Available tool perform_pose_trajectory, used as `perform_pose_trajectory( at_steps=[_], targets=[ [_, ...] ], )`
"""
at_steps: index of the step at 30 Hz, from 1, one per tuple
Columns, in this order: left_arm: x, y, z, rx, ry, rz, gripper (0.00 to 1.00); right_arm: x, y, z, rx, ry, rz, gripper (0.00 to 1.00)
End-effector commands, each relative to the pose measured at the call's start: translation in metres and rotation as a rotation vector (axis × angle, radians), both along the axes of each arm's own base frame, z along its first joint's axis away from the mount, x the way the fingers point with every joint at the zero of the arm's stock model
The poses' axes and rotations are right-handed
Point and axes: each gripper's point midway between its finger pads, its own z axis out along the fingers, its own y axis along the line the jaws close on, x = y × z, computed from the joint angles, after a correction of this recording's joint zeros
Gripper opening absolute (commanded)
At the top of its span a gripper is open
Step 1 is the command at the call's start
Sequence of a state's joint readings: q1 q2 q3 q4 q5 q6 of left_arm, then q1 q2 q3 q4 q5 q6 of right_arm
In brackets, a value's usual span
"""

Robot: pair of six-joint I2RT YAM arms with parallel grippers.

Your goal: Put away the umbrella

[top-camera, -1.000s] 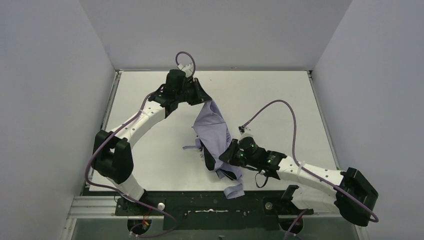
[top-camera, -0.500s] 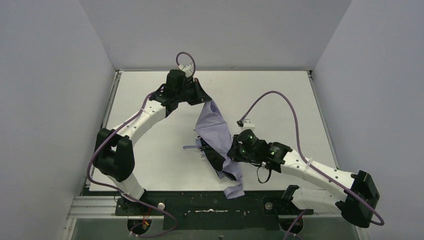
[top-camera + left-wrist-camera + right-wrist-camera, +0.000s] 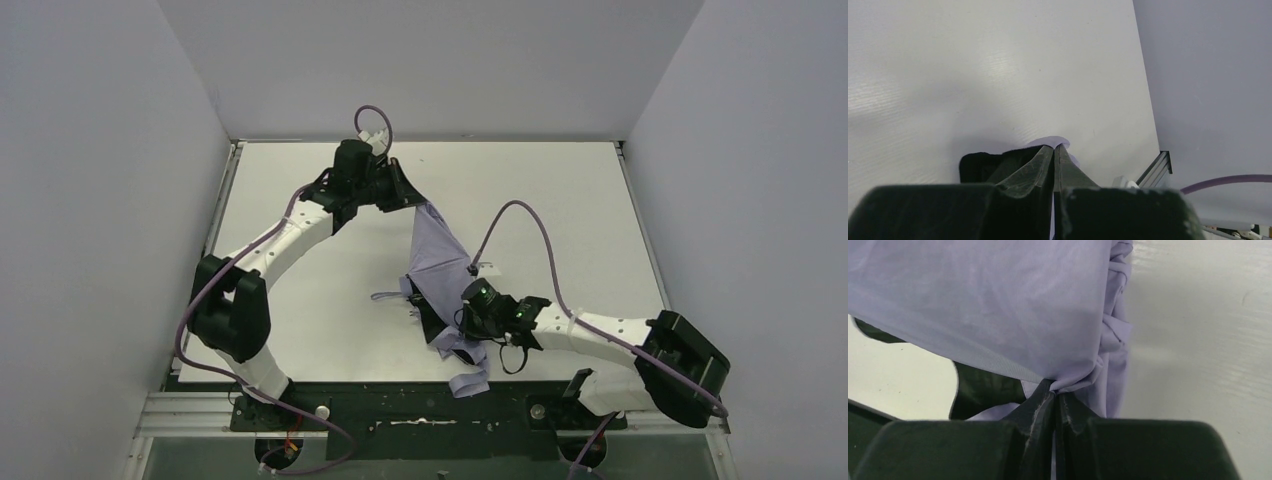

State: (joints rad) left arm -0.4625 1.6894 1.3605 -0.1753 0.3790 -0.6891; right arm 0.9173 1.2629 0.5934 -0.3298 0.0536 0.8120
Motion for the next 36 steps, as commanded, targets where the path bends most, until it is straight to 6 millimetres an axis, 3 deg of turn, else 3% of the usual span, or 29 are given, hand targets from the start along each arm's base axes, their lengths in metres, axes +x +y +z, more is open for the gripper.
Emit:
perform_pose_trajectory(
  at_steps=[1,8,14,30,36],
  targets=[
    [0.022,-0.006,0.038,-0.099,-0.102,0.004,0.00,0.008,0.008,-0.022,0.067,-0.034,-0.061,0.00],
    [0.036,-0.012,0.061,-0.155,-0.136,-0.018,0.00,0.013,0.025,-0.056,0.206,-0.024,-0.147,0.00],
    [0.020,-0.011,0.079,-0.187,-0.162,-0.045,0.00,0.016,0.041,-0.062,0.239,0.000,-0.138,0.00],
    [-0.082,-0.002,0.056,-0.165,-0.143,-0.055,0.00,0.023,0.039,-0.061,0.208,-0.019,-0.167,0.00],
    [-0.124,-0.005,0.015,-0.202,-0.098,-0.045,0.00,0.027,0.043,-0.058,0.214,-0.027,-0.178,0.00]
  ],
)
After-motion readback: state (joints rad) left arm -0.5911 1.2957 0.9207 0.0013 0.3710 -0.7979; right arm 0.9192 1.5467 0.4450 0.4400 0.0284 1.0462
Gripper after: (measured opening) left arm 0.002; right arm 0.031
